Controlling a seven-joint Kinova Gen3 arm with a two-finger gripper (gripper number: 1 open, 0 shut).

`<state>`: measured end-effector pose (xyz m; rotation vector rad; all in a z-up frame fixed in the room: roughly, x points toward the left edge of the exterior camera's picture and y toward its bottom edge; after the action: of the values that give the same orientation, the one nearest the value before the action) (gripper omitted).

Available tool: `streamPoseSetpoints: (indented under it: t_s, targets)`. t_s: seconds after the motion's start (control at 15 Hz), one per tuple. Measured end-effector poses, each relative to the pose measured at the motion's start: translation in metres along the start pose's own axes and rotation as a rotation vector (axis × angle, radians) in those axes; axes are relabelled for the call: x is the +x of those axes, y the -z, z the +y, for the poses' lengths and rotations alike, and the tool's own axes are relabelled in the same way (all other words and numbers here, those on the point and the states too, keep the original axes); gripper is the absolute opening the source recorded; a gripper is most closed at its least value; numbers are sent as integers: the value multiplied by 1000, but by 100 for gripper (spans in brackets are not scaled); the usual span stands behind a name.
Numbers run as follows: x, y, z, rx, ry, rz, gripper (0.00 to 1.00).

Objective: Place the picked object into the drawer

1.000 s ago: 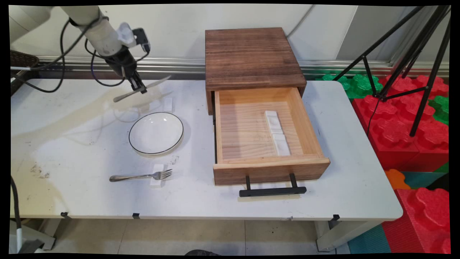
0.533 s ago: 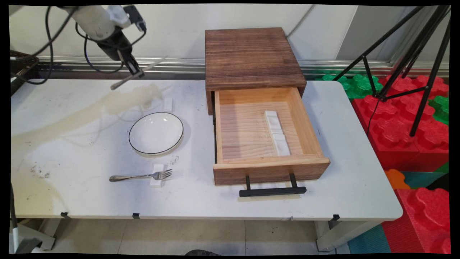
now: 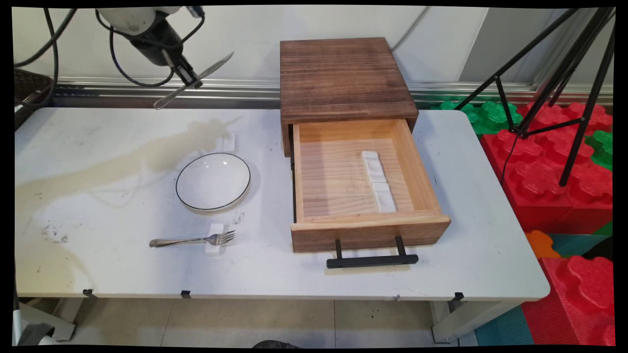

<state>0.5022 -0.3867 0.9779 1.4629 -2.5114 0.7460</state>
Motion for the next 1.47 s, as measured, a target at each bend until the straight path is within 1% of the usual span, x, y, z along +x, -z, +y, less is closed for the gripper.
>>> streamPoseSetpoints:
  t_s: [0.2, 0.4, 0.6, 0.73, 1.07, 1.47]
  targets:
    - [13, 23, 27, 0, -29, 38, 0]
    - [30, 41, 58, -22, -85, 81, 0]
    - [48, 53, 90, -62, -159, 125, 0]
    - [62, 57, 112, -100, -209, 150, 0]
    - [97, 53, 153, -193, -296, 191, 0]
    - [137, 34, 182, -266, -381, 229, 0]
